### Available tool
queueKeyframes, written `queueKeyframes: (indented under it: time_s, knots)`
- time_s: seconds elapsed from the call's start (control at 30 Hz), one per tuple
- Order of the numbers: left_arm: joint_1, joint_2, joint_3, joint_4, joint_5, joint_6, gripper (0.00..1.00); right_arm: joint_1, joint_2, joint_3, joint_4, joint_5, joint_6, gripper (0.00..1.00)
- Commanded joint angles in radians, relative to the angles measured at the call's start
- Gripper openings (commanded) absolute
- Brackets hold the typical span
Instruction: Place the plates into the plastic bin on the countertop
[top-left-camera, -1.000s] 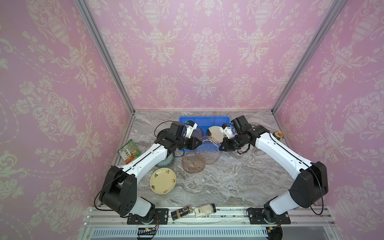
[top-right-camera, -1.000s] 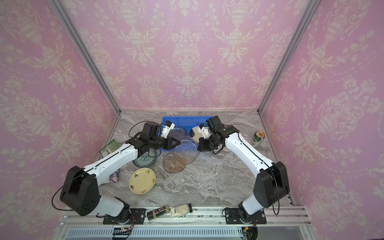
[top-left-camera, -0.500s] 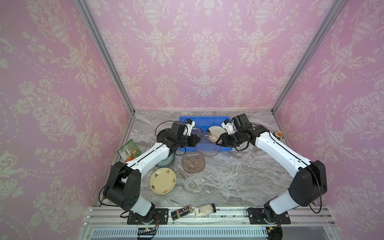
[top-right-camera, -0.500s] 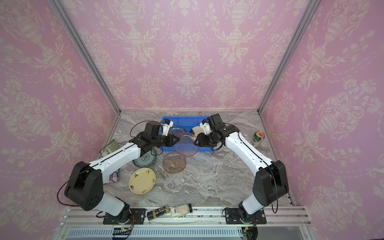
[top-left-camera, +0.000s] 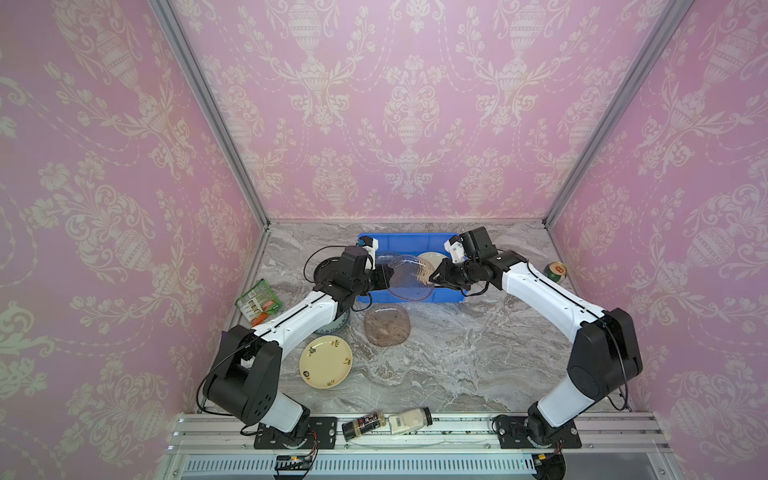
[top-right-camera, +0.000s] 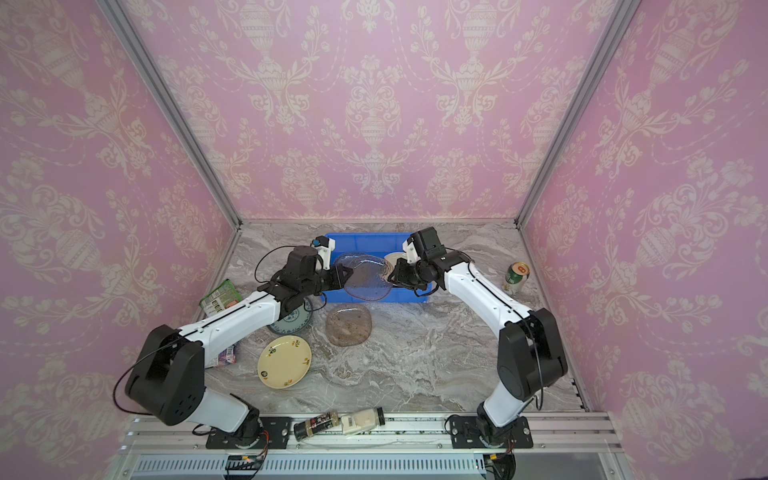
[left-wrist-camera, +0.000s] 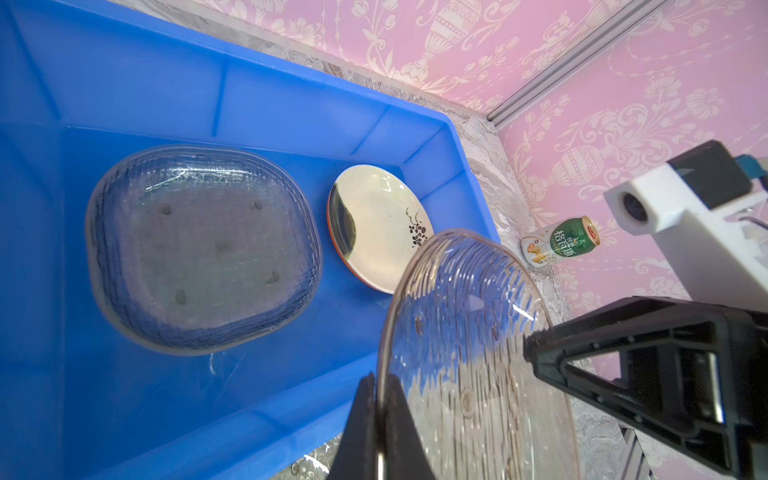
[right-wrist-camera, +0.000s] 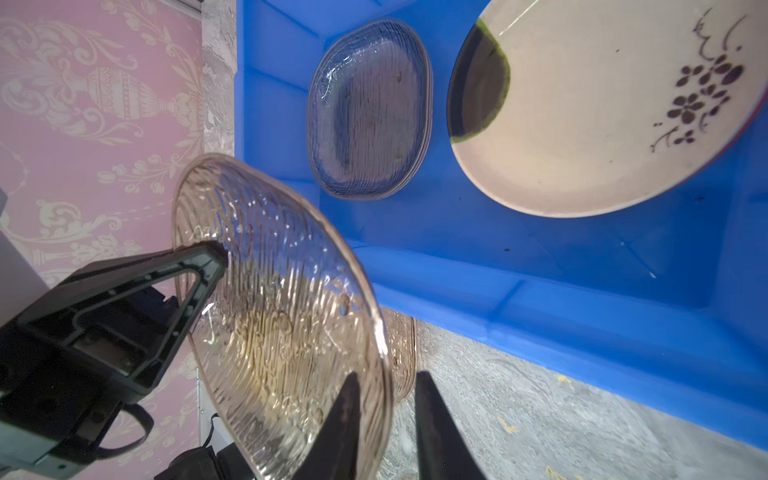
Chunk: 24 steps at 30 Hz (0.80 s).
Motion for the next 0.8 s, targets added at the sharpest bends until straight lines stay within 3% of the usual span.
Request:
queueKeyframes:
  time_s: [0.0, 0.07, 0.23, 0.3, 0.37, 0.4, 0.47, 0.77]
  knots:
    - [0.003, -0.032, -0.022, 0.062, -0.032, -0.041, 0.00, -0.004, 0.047, 0.035, 0.059, -0.044, 0.052, 0.20]
    - [0.004, -0.032, -0.022, 0.066, -0.032, -0.045, 0.00, -0.005, 0.066, 0.043, 0.076, -0.058, 0.063, 0.02]
    - [0.008, -0.047, -0.025, 0.051, -0.053, -0.014, 0.01, -0.005, 0.078, 0.079, 0.078, -0.012, 0.064, 0.00]
    - [0.012, -0.071, -0.031, 0.030, -0.100, 0.014, 0.39, -0.005, 0.104, 0.127, 0.051, 0.006, 0.046, 0.00]
    - [0.021, -0.098, -0.039, 0.019, -0.139, 0.040, 0.65, -0.006, 0.138, 0.179, 0.037, 0.023, 0.034, 0.00]
    - [0.026, -0.111, -0.039, 0.010, -0.154, 0.056, 0.74, -0.006, 0.163, 0.213, 0.027, 0.032, 0.026, 0.00]
    - [0.041, -0.131, -0.032, -0.022, -0.169, 0.081, 0.79, -0.006, 0.223, 0.291, -0.009, 0.044, 0.006, 0.00]
    - [0.102, -0.256, -0.101, -0.082, -0.175, 0.114, 0.78, -0.006, 0.508, 0.612, -0.127, -0.020, -0.138, 0.00]
